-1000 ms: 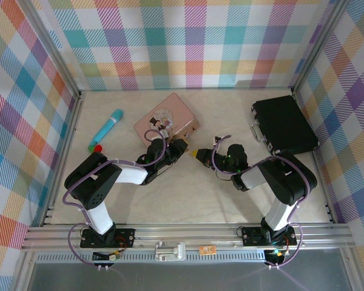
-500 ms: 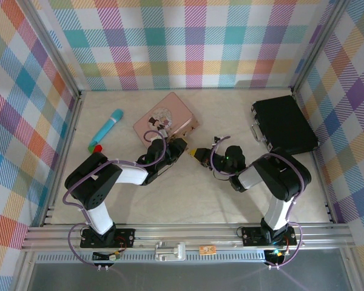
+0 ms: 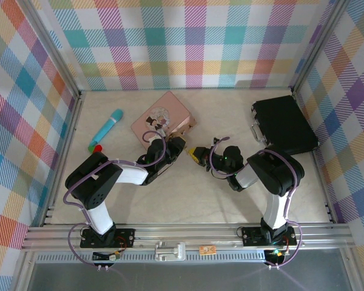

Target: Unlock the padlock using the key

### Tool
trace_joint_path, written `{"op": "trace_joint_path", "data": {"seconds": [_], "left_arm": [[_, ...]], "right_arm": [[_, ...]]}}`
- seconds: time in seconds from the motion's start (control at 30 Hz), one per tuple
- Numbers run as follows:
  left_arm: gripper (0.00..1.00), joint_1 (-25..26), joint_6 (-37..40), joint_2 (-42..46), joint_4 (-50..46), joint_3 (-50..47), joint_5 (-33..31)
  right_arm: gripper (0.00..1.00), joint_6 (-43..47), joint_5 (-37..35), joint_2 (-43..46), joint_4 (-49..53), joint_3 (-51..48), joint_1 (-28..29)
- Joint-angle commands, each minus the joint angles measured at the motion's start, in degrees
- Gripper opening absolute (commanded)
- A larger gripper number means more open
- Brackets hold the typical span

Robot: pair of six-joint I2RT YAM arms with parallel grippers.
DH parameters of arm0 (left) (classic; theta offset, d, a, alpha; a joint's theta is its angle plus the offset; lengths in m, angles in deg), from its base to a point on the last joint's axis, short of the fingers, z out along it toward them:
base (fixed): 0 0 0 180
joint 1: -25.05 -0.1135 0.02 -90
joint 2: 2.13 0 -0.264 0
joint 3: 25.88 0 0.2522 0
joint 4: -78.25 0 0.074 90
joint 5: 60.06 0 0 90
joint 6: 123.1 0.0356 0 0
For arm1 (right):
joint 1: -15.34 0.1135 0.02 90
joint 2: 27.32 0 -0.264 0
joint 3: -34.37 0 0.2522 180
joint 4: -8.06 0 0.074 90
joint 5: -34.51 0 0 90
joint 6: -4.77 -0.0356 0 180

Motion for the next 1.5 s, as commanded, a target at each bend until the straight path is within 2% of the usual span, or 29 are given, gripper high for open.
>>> {"op": "trace_joint_path", "data": {"seconds": [0.0, 0.23, 0.47, 0.8, 1.07, 1.17, 1.33, 1.47], "left_arm": [[0.00, 2.8, -1.5, 1.7, 8.8, 0.7, 6.0], [0.00, 3.6, -2.0, 0.9, 9.8, 1.7, 6.6], [0.00, 4.5, -3.6, 2.0, 9.6, 1.6, 9.3], [0.00, 4.5, -3.2, 4.2, 9.0, 0.7, 9.9], [0.00, 4.5, -2.9, 4.4, 9.4, -0.1, 7.0], [0.00, 4.4, 0.3, 5.3, 7.1, -0.4, 4.0], [0.00, 1.7, 8.4, 4.8, -0.1, 1.6, 1.0], [0.00, -0.8, 13.2, 2.8, -1.5, 3.5, 0.4]], "right_arm": [[0.00, 1.3, -2.6, -0.8, 0.7, 1.6, 0.2], [0.00, 3.7, -4.8, -0.8, 4.4, 5.2, 2.0], [0.00, 8.3, -4.0, -0.3, 10.6, 7.9, -0.5], [0.00, 12.2, -4.6, 1.5, 16.1, 8.2, -3.4], [0.00, 10.9, -4.4, 2.6, 16.1, 6.9, -1.8], [0.00, 11.4, -6.5, 4.3, 16.1, 3.6, -1.8], [0.00, 17.2, -5.3, 7.7, 22.5, 2.5, -2.0], [0.01, 26.0, -4.6, 13.6, 37.7, 3.7, -2.0]]}}
